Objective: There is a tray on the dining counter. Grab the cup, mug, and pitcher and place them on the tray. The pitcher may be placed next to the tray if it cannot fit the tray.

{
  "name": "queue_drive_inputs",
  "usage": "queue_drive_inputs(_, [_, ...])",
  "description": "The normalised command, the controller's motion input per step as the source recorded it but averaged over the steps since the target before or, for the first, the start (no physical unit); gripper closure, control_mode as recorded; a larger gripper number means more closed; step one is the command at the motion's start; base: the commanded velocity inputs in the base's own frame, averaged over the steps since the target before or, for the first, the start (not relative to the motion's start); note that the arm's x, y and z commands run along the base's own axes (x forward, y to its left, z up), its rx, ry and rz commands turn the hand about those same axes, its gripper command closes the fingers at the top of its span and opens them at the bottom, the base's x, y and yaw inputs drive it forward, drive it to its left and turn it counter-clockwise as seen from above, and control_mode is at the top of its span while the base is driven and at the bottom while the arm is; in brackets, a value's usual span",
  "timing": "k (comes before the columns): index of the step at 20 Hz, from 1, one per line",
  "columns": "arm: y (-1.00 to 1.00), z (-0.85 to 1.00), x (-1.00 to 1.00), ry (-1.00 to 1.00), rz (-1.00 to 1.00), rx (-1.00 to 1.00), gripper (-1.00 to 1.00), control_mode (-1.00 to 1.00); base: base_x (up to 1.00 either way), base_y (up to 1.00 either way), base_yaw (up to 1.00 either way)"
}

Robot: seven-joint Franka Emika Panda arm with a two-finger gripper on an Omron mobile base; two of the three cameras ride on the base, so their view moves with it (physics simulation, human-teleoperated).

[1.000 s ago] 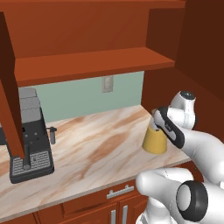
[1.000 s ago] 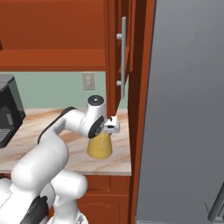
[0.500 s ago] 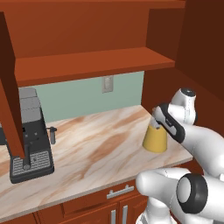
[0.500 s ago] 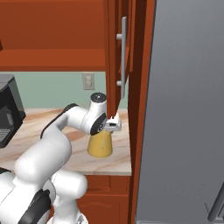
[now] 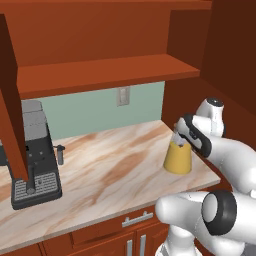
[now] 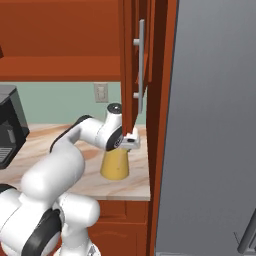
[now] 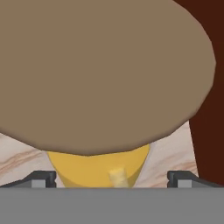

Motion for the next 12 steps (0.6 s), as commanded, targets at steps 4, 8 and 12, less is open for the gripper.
queue_drive_inputs(4, [0.04,-0.75,0.0,0.16,0.06,0.0,-1.0,-1.0,0.0,0.0,0.0])
queue_drive_inputs(8, [0.0,-0.51,0.0,0.1,0.05,0.0,-1.0,-1.0,0.0,0.0,0.0])
queue_drive_inputs(12, [0.0,0.0,0.0,0.0,0.0,0.0,-1.0,-1.0,0.0,0.0,0.0])
